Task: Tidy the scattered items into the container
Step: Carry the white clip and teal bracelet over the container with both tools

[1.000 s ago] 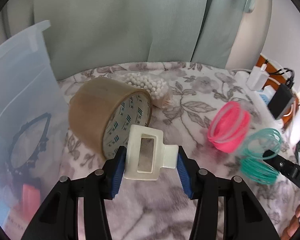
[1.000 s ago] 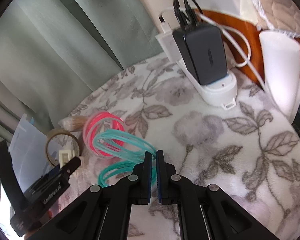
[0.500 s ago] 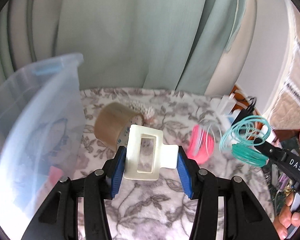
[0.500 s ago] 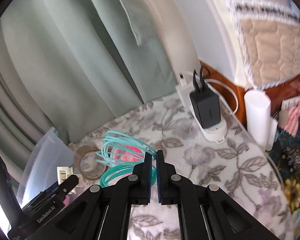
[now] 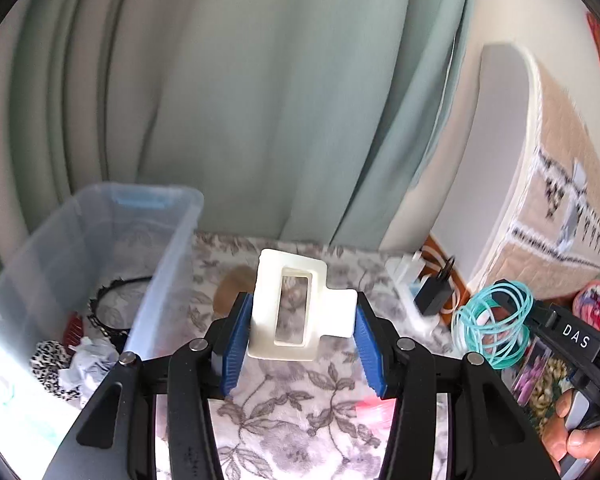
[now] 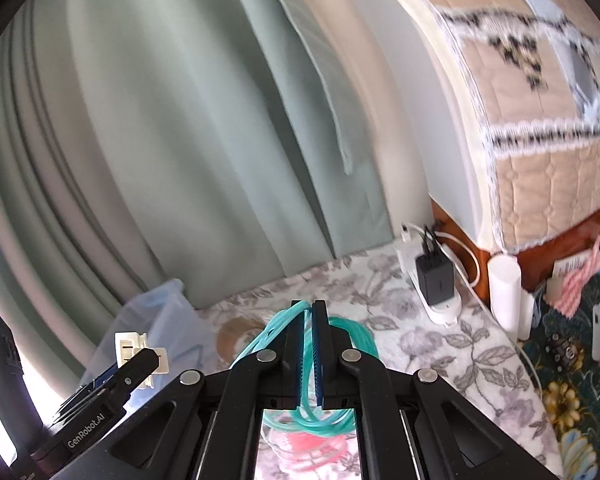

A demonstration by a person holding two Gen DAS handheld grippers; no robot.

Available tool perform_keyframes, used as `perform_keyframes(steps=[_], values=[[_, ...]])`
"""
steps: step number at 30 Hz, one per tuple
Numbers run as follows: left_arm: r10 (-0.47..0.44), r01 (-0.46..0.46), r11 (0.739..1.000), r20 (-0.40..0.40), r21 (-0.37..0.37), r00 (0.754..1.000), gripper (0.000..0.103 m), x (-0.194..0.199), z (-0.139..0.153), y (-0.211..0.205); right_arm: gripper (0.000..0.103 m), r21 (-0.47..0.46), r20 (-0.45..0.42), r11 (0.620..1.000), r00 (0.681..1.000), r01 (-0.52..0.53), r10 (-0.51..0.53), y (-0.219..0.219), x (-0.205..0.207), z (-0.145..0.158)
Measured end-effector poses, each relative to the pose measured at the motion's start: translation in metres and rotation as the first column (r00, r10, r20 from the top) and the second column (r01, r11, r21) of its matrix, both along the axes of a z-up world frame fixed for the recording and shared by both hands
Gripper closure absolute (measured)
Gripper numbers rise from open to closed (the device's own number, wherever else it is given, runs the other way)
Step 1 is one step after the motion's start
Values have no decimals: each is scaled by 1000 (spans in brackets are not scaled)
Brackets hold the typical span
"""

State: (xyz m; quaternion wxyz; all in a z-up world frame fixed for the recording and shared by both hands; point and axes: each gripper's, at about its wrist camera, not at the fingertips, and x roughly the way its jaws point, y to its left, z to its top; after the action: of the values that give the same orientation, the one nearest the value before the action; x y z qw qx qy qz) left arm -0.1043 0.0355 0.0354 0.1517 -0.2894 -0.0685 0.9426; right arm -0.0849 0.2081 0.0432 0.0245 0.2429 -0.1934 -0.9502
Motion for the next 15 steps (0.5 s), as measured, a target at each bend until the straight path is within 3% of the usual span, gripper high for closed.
perform_keyframes(steps=[15], values=[[117,-104,984,-84,147,990,52,40,32,-85,99,72,-129,994,988,-80,89,-58,37,64]])
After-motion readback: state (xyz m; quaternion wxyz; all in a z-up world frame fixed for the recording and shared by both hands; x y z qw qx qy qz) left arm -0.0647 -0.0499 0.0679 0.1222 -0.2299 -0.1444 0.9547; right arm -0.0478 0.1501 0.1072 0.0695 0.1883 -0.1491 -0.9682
